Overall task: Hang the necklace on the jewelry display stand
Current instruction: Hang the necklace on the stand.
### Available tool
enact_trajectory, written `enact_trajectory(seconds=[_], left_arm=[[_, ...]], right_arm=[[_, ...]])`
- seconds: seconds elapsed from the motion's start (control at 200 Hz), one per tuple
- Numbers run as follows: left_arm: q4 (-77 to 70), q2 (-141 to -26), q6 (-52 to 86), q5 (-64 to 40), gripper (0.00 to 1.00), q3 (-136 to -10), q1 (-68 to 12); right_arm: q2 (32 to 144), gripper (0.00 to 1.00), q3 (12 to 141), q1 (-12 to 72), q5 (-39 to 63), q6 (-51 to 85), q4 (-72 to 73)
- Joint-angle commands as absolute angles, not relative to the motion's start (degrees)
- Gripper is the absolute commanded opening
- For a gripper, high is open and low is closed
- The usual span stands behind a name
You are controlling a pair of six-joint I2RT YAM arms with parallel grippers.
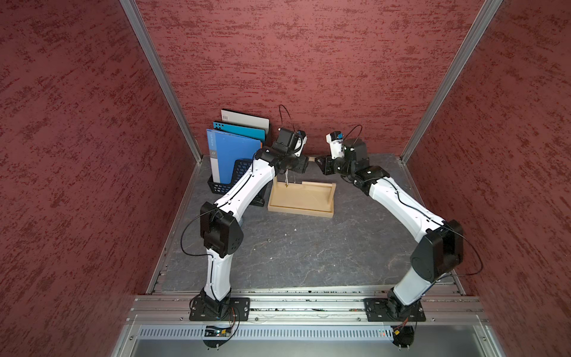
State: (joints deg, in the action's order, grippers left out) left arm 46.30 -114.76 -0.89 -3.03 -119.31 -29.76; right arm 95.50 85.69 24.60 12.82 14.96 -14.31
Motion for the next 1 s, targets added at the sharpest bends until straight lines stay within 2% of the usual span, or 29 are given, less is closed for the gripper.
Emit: enact_trajectory(seconds=[0.0, 0.245, 0.481, 0.566, 0.746, 0.992], left_arm=[[46.49, -113.05, -0.78, -5.79, 0.64, -120.85, -29.59], [46.84, -111.5, 1.24, -5.47, 0.64, -120.59, -28.74], [49.72, -111.7, 6.97, -6.34, 0.64, -123.65, -28.67], [49.92, -111.78, 8.7, -7.56, 0.63, -123.99, -28.31], [51.39, -113.07, 12.4, -11.01, 0.62, -125.91, -27.01], [51.17, -113.98, 14.74, -14.14, 0.61, -126.81, -26.25]], right_arm=[[92.39, 0.27, 81.59, 25.21, 12.66, 21.51, -5.49], [92.07, 0.26, 74.57, 29.74, 9.44, 23.4, 0.28], [94.63, 0.25, 66.93, 34.48, 2.94, 26.99, 17.55], [96.61, 0.21, 65.27, 35.46, 0.77, 29.02, 25.79], [102.91, 0.2, 68.42, 36.54, 0.48, 30.07, 32.82], [106.88, 0.29, 73.89, 36.56, -0.07, 27.48, 32.13]])
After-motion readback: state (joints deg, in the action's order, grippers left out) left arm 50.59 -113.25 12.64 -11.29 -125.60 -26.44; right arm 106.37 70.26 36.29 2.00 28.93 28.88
